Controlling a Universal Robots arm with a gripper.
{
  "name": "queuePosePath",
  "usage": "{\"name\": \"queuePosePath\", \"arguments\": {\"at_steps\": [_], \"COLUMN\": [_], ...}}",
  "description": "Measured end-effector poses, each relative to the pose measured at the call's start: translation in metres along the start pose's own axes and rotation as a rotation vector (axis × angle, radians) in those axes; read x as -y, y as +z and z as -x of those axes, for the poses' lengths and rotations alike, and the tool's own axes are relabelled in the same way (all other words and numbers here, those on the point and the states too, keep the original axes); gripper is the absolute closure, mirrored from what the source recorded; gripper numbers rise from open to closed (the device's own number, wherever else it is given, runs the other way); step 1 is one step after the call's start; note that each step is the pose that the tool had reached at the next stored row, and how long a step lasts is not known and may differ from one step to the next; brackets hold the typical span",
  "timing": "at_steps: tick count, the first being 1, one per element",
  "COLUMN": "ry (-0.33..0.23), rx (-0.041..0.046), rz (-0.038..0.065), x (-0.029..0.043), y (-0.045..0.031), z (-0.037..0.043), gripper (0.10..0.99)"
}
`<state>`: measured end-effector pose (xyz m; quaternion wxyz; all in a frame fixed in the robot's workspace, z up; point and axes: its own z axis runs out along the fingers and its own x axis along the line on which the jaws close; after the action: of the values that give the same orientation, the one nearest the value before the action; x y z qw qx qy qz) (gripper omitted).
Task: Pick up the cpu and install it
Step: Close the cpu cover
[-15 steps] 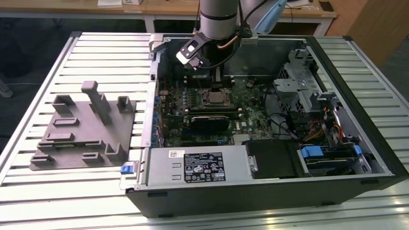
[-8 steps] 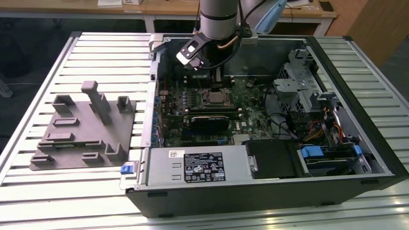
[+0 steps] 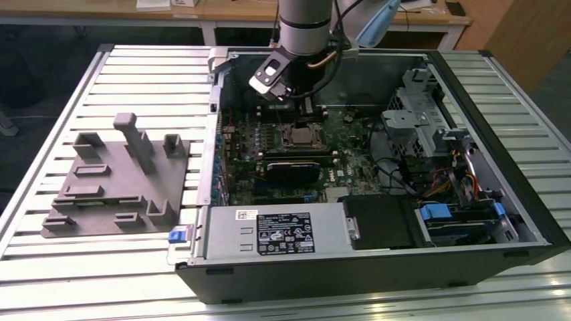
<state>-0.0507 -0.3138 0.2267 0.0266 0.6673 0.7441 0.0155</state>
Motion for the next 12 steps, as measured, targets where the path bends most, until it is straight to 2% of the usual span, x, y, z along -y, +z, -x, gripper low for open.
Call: {"name": "queuePosePath", "arguments": {"at_steps": [12], "ry": [-0.217], "rx": [-0.0116], "rz": [0.004], "x": [0.0], "y": [0.0007], "z": [0.0], "gripper": [0.98]}}
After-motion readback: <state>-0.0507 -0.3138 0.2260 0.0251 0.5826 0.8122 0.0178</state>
